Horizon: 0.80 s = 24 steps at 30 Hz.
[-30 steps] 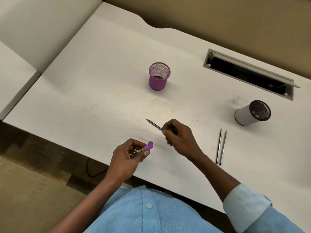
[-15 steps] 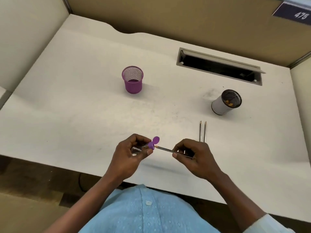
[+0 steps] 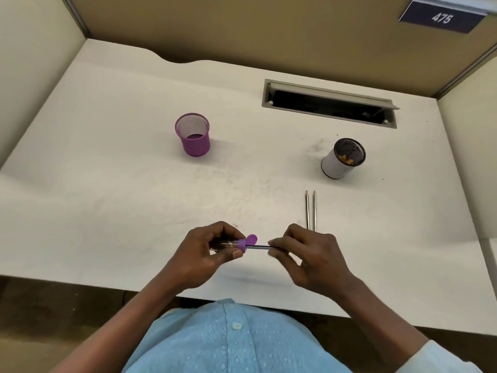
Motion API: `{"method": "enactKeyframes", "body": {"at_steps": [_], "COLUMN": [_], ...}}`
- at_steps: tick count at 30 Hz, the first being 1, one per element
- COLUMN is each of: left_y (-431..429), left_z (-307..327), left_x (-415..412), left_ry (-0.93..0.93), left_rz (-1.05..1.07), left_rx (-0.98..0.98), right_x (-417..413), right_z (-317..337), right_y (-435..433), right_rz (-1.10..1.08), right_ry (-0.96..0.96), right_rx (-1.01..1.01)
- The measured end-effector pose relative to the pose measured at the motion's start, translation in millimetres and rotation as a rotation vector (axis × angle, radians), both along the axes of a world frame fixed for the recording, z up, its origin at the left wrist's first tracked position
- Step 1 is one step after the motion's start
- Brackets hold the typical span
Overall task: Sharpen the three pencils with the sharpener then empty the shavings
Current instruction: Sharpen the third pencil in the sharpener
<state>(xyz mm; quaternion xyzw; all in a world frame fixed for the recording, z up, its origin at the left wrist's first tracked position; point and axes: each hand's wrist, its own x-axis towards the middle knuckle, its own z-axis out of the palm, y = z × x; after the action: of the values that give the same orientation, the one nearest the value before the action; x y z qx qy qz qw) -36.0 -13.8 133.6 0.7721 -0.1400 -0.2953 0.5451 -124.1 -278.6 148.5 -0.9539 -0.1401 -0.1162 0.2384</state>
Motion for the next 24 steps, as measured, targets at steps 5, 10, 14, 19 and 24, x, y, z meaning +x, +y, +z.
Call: {"method": "enactKeyframes", "body": {"at_steps": [5, 10, 14, 19, 24], "left_y": [8.1, 11.9, 11.8, 10.2, 5.0], "left_z": [3.4, 4.4, 7.6, 10.4, 7.6], "left_x": [10.0, 11.6, 11.6, 15.9, 6.7], "left_ry": [0.031, -0.054, -0.093, -0.042, -0.006], "left_rz": [-0.057, -0.083, -0.127, -0.115, -0.095], "left_rx": [0.011, 0.028, 0.059, 0.084, 0.051], "right_x": [-0.9, 9.5, 16.0, -4.5, -11.4], "right_z": [-3.5, -5.2, -5.8, -21.6, -28.0], "right_y": [9.0, 17.9, 9.4, 15.4, 11.5], "right_rz": [0.034, -0.18, -0.31, -0.18, -0.011], "right_ry": [-0.149, 0.499, 1.179, 0.527, -0.131], "right_rx": [-0.123, 0.443, 0.963, 0.566, -0.018]}}
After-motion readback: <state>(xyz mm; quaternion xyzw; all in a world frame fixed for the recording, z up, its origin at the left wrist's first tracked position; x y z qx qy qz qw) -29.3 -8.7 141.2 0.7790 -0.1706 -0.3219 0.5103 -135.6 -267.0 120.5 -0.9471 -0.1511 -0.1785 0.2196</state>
